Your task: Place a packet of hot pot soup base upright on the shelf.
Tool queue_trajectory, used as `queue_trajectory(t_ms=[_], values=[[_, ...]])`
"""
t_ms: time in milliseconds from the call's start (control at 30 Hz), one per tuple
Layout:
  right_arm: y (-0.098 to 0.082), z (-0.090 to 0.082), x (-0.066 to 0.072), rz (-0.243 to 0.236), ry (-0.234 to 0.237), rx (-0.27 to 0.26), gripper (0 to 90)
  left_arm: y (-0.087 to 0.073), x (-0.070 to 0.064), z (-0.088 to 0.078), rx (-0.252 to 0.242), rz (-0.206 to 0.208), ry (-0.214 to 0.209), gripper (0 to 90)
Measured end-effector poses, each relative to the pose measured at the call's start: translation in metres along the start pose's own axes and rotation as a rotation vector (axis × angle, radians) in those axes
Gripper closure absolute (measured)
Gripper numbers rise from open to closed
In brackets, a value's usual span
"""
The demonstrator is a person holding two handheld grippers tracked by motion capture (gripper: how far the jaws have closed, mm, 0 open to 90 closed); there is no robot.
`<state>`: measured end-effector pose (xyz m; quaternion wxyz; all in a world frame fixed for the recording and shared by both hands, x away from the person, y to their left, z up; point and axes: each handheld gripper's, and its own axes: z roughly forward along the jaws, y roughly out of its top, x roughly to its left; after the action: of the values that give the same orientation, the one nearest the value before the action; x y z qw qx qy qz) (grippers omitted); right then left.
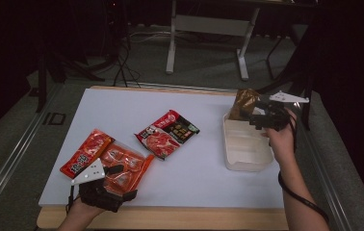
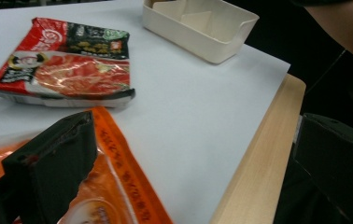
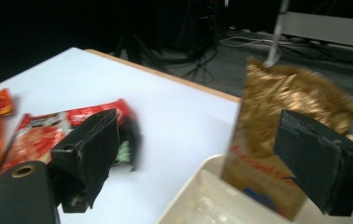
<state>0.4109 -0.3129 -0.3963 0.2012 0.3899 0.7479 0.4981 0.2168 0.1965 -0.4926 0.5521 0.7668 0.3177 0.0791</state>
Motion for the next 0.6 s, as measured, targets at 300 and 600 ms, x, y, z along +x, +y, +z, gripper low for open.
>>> queue_trajectory(t_ms=[300,600], values=[[-0.024,-0.018,0.026,-0.012,0.035,-0.029,16.3,0.017,0.022,0.0,0.025,0.009,0.027,0.0],[-0.045,-0.03,0.055,-0.028,0.065,-0.049,16.3,0.026,0.036,0.011,0.039,0.015,0.028,0.0]])
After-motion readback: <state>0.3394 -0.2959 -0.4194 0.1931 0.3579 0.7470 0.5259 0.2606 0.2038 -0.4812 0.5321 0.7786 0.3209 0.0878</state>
